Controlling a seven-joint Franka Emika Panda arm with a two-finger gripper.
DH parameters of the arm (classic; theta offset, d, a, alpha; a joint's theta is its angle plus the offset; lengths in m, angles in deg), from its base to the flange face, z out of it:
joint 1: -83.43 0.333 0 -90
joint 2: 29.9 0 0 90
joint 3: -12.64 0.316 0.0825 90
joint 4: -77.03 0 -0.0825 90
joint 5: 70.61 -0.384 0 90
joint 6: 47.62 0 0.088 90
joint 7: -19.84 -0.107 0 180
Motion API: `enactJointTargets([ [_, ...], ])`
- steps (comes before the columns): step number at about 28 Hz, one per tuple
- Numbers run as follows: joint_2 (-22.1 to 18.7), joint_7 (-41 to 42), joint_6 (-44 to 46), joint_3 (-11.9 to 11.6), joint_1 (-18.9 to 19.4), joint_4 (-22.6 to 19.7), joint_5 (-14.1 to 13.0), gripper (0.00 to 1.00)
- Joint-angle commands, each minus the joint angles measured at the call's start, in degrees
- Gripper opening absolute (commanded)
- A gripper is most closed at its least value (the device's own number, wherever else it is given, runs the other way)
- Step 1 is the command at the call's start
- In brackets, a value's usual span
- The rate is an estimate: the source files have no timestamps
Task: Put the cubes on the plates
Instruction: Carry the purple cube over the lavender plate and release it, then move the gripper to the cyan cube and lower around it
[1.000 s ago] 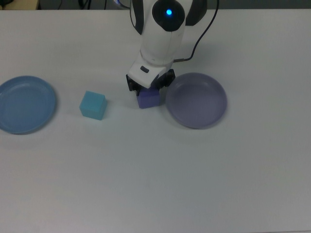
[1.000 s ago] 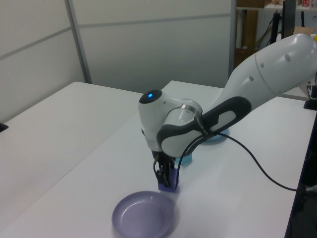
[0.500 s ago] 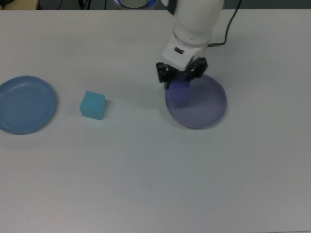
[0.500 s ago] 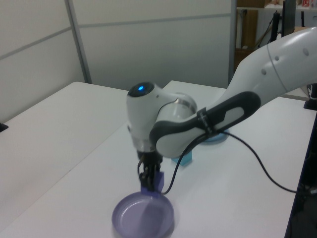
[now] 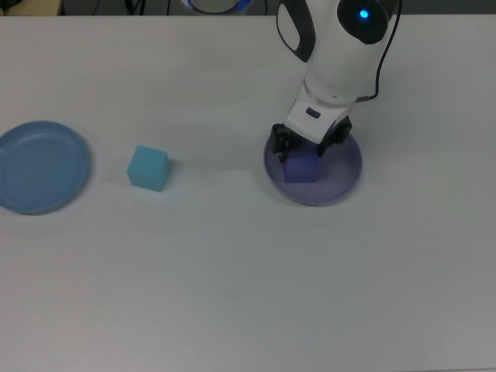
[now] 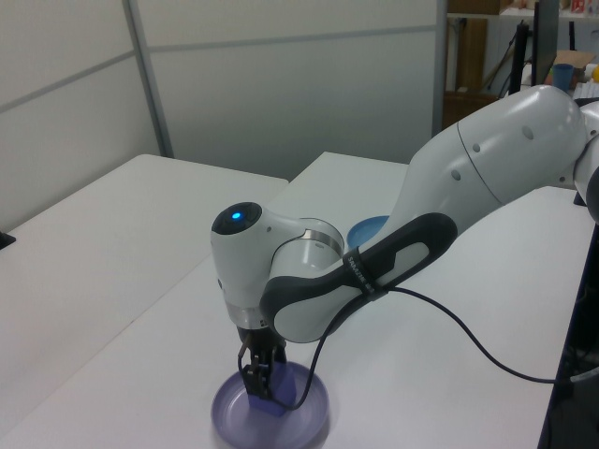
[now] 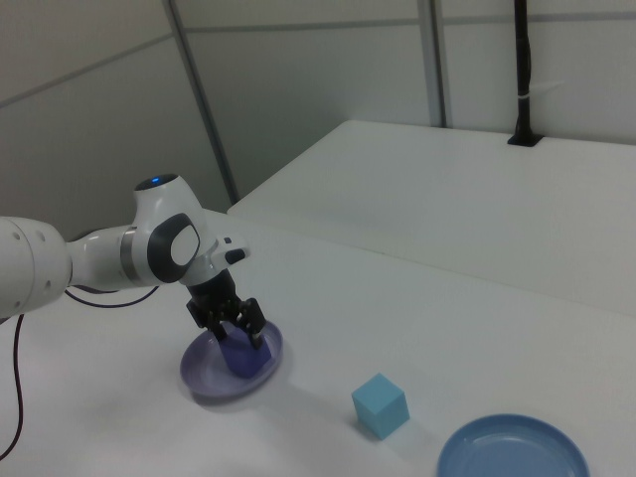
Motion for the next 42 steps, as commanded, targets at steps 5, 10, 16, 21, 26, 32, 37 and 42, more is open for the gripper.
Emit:
enactJointTargets([
  [5, -8.05, -1.29, 8.66, -0.53, -0.24, 0.46, 0.15, 1.0],
  [10, -8.5, -1.3, 9.9, -1.5, -4.71, 0.46, 0.15, 1.0],
  [16, -7.88, -2.7, 9.46, -3.08, -12.27, -0.07, 0.06, 1.0],
  [21, -5.16, -4.02, 8.58, -3.17, -18.25, -0.33, 0.24, 1.0],
  [26, -2.61, -4.55, 4.19, -3.26, -21.06, -0.51, 0.24, 1.0],
  [32, 0.91, -6.21, -1.52, -3.34, -21.59, -0.51, -1.16, 1.0],
  [37, 2.93, -6.39, -2.23, -3.34, -21.42, -0.6, -0.9, 1.0],
  [42, 3.02, -5.87, -2.93, -3.34, -22.03, -0.42, -0.81, 0.43],
])
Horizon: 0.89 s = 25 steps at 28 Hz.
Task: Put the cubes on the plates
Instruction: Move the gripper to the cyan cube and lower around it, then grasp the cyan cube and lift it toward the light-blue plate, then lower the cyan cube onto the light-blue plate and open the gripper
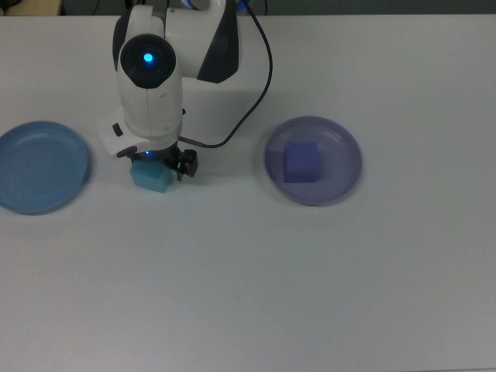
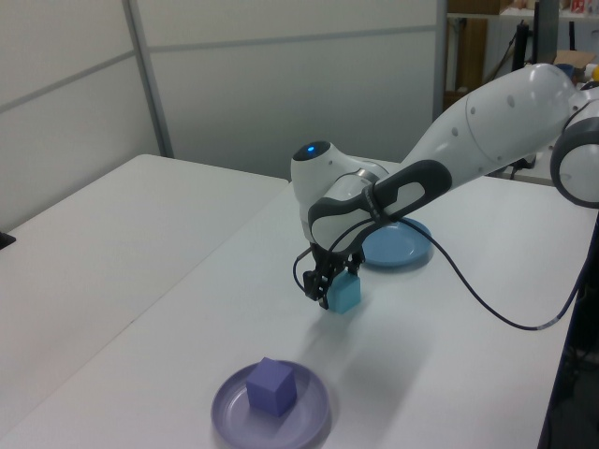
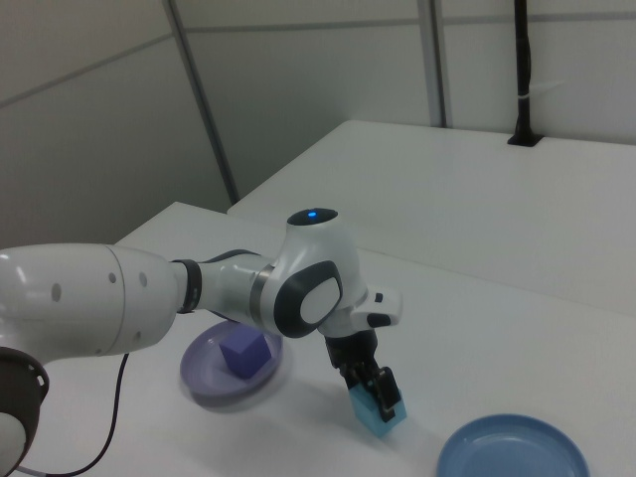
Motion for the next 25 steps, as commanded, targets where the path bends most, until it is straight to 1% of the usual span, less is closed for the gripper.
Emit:
enactJointTargets([
  [1, -0.54, -0.48, -1.76, -0.17, -0.42, -0.56, -0.59, 0.29],
  [2, -0.8, -0.39, -1.76, -0.17, -0.69, -0.47, -0.68, 0.11],
  [3, -0.89, -0.3, -1.76, -0.17, -0.69, -0.38, -0.68, 0.06],
  [4, -1.15, -0.13, -1.67, -0.26, -0.86, -0.38, -0.68, 0.05],
  [6, -2.03, 1.62, -1.41, -0.26, -1.39, -0.29, -0.68, 0.05],
  [7, -3.43, 5.03, -1.15, -0.35, -2.09, -0.29, -0.68, 0.05],
  [10, -4.93, 11.02, -0.01, -1.31, -3.06, -0.2, -0.86, 0.05],
  [11, -5.02, 12.95, 0.7, -1.84, -3.06, -0.03, -0.86, 0.05],
  [12, -5.28, 16.71, 1.49, -3.15, -3.06, 0.06, -0.86, 0.05],
  [16, -5.37, 23.59, 1.58, -5.97, -3.15, 0.41, -0.86, 0.06],
  [17, -5.2, 27.0, 1.32, -7.37, -3.15, 0.41, -0.86, 0.07],
  [18, -5.02, 28.77, 1.23, -8.16, -3.24, 0.5, -0.86, 0.07],
  [21, -4.23, 33.0, 0.27, -10.36, -4.11, 0.5, -1.03, 0.08],
  [22, -3.45, 34.92, -1.3, -11.15, -5.07, 0.76, -1.12, 0.08],
  [25, -2.57, 36.17, -2.81, -11.25, -7.27, 1.64, -1.21, 0.08],
])
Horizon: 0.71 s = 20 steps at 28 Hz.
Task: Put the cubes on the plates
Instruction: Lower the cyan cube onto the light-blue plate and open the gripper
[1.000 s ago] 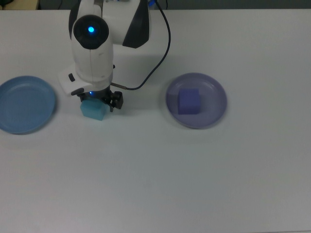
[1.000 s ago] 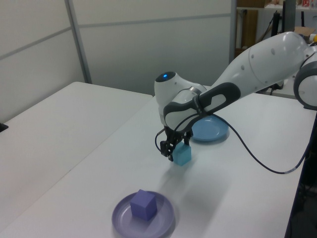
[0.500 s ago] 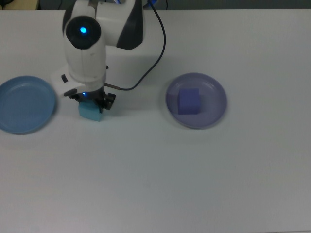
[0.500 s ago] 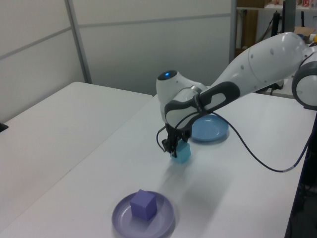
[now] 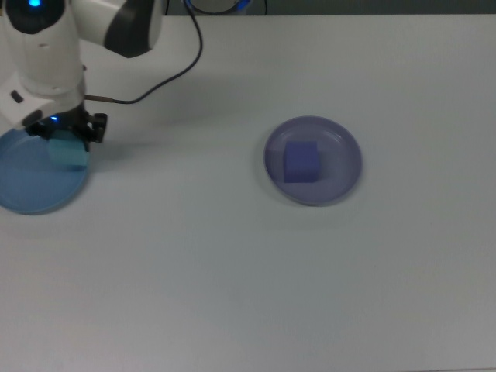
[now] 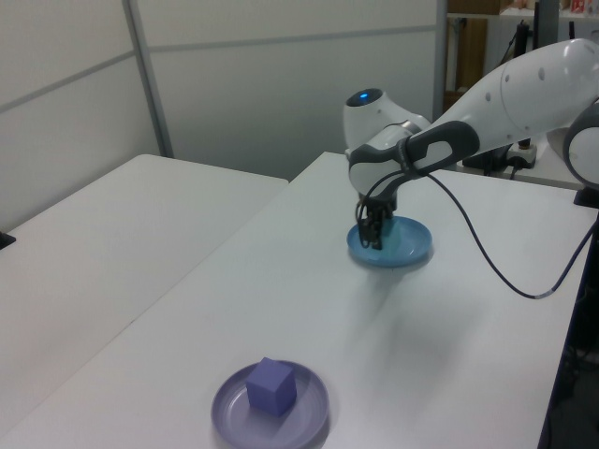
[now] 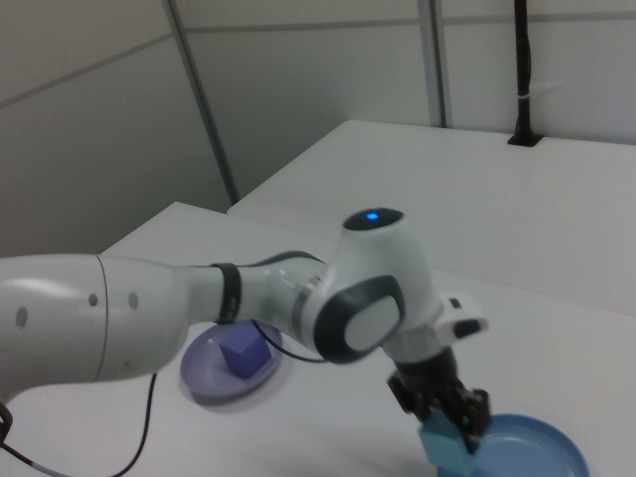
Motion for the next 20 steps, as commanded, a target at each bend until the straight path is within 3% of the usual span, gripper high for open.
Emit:
enactJointTargets([
  [1, 1.96, 4.98, -2.67, -1.13, -3.11, 0.77, -1.21, 0.08],
  [6, 4.07, 9.01, -3.46, -1.21, -5.49, 3.23, -5.68, 0.12],
  [10, 5.04, 10.96, -4.78, -1.13, -5.49, 3.59, -8.5, 0.9],
  [11, 5.13, 10.96, -4.87, -1.13, -5.58, 3.59, -9.03, 1.0],
  [13, 5.31, 11.74, -4.96, -0.86, -5.49, 3.59, -10.95, 1.0],
  [20, 4.08, 12.71, -3.91, -0.69, -4.97, 5.96, -14.04, 1.0],
])
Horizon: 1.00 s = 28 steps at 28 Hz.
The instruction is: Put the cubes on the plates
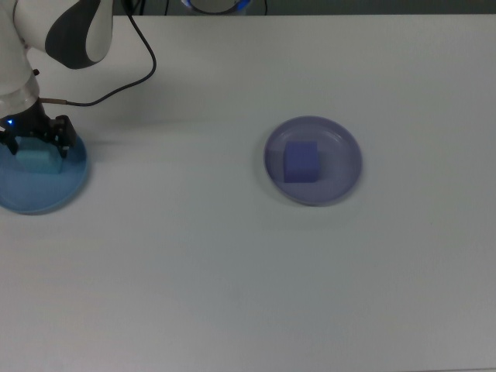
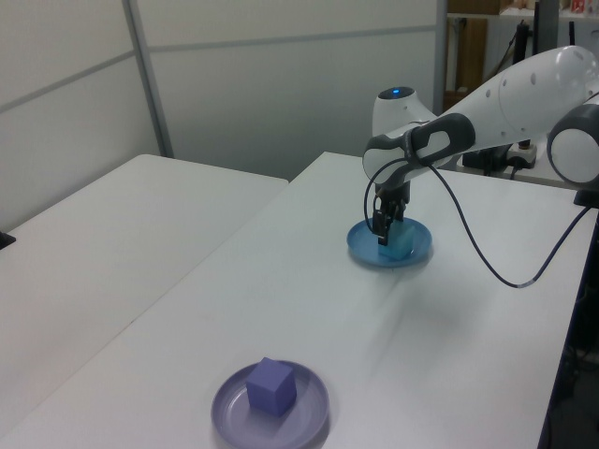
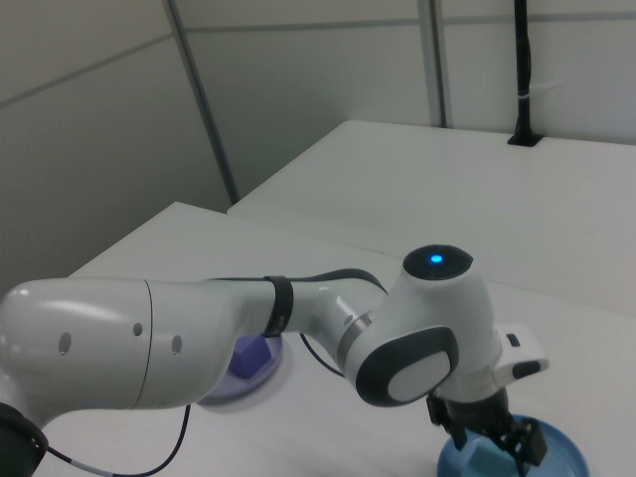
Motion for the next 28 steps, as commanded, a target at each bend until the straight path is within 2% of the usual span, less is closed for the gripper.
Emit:
enactJointTargets([
  [1, -1.34, 1.93, 1.17, -0.3, 0.69, 2.75, -3.91, 1.0],
  [3, -3.27, 1.93, 4.15, -0.3, 0.77, 3.1, -4.87, 1.0],
  [4, -5.63, 1.93, 7.73, -0.21, 1.03, 3.54, -5.05, 1.0],
  [9, -12.06, 0.79, 16.19, -0.21, 4.19, 3.55, -4.97, 1.0],
  [11, -14.88, -2.89, 19.19, -0.12, 6.39, 3.55, -4.97, 1.0],
  [15, -17.34, -12.81, 20.16, 0.05, 10.52, 3.46, -4.09, 1.0],
  [17, -18.4, -19.93, 21.39, 1.19, 12.02, 3.55, -2.69, 1.0],
  [20, -19.36, -25.04, 23.15, 5.4, 12.11, 3.46, 0.21, 1.0],
  [21, -19.45, -28.71, 23.85, 8.72, 11.94, 3.2, 2.22, 1.0],
  [22, -19.45, -31.09, 24.29, 10.23, 11.85, 3.11, 3.28, 1.0],
  [25, -19.37, -38.83, 25.87, 13.58, 12.11, 2.76, 5.92, 1.0],
  [26, -19.54, -41.81, 26.57, 15.59, 12.2, 1.89, 7.32, 1.0],
  [28, -19.89, -42.11, 26.75, 16.84, 12.11, 1.18, 8.47, 1.0],
])
